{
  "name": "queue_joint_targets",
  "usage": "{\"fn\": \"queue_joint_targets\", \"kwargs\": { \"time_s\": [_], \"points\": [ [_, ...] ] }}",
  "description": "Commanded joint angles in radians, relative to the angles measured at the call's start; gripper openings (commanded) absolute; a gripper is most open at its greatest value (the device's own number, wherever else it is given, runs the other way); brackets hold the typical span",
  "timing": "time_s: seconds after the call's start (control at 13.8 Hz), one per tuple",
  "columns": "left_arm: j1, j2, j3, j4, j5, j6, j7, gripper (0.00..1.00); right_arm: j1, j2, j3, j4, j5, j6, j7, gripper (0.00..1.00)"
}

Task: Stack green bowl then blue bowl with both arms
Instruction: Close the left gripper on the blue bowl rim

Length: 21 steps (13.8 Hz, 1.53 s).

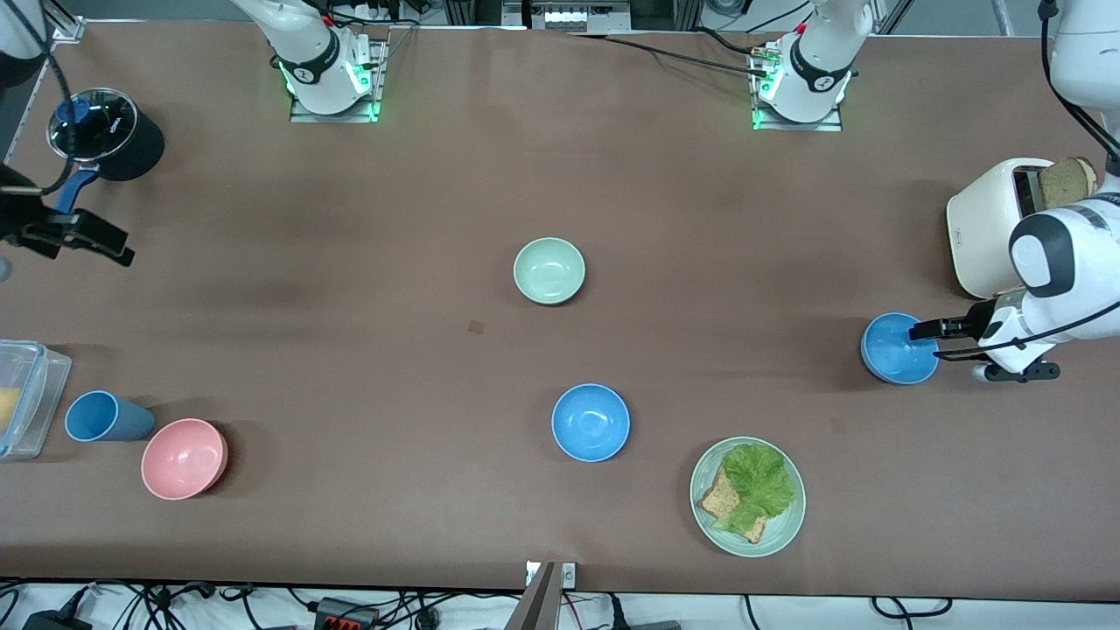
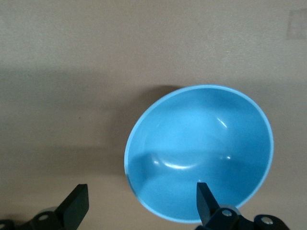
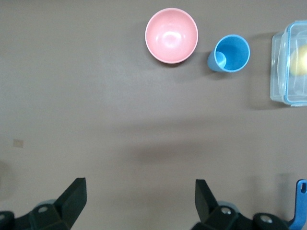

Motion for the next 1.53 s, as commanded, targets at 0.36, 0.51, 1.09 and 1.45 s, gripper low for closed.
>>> {"fn": "queue_joint_targets", "kwargs": {
  "time_s": [0.36, 0.51, 1.09, 1.45],
  "points": [
    [0.012, 0.030, -0.007, 0.006, 0.014, 0.040, 0.071, 0.64, 0.000, -0.037, 0.020, -0.005, -0.015, 0.022, -0.035, 1.00],
    [0.013, 0.031, -0.007, 0.006, 0.014, 0.040, 0.071, 0.53, 0.000, -0.037, 0.020, 0.001, -0.015, -0.007, -0.037, 1.00],
    [0.058, 0.039, -0.021, 0.014, 0.002, 0.036, 0.072, 0.11, 0.000, -0.031, 0.022, 0.008, -0.009, -0.044, -0.038, 1.00],
    [0.067, 0.037, -0.021, 0.014, -0.006, 0.031, 0.071, 0.01, 0.003, -0.029, 0.022, 0.007, -0.010, -0.044, -0.038, 1.00]
  ]
}}
